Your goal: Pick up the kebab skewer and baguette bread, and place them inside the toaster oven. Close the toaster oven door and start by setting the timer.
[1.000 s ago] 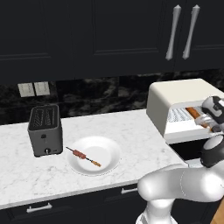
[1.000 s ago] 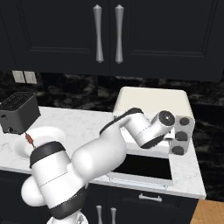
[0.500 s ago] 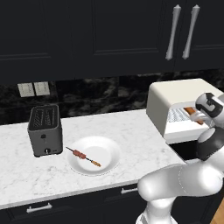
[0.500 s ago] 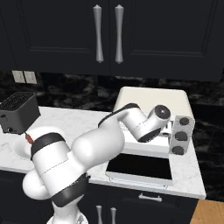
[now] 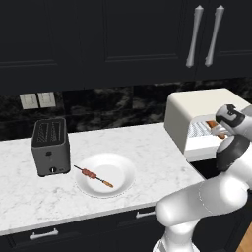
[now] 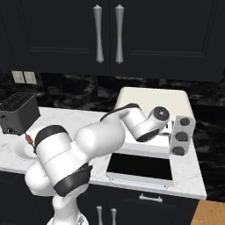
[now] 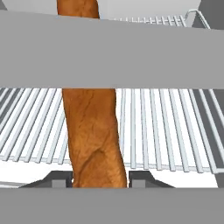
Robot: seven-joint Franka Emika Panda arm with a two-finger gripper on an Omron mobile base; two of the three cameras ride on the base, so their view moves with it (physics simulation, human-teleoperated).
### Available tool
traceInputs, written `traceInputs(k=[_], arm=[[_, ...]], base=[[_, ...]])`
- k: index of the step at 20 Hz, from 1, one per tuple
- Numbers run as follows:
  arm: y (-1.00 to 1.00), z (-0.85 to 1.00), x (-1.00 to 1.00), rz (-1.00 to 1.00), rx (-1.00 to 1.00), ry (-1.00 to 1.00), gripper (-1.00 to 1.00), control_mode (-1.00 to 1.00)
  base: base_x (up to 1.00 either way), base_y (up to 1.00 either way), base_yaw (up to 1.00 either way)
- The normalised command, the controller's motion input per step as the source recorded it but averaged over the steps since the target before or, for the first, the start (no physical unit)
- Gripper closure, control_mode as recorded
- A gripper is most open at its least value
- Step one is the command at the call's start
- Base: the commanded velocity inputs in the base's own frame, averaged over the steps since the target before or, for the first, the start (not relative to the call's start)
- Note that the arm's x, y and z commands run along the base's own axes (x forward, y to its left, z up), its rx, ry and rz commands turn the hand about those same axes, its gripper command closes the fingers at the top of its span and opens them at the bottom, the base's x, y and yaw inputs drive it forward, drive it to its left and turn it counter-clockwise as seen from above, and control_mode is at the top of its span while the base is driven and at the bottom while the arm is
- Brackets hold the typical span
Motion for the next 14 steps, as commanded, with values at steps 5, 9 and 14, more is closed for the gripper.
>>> traceInputs(k=[5, 9, 14], arm=[[0.01, 0.0, 0.15, -0.01, 0.0, 0.0, 1.0, -1.0], [0.0, 0.0, 0.0, 0.0, 0.0, 0.0, 1.0, -1.0], [0.0, 0.0, 0.0, 0.0, 0.0, 0.0, -1.0, -1.0]], base=[[0.0, 0.0, 0.0], [0.0, 0.0, 0.0], [0.0, 0.0, 0.0]])
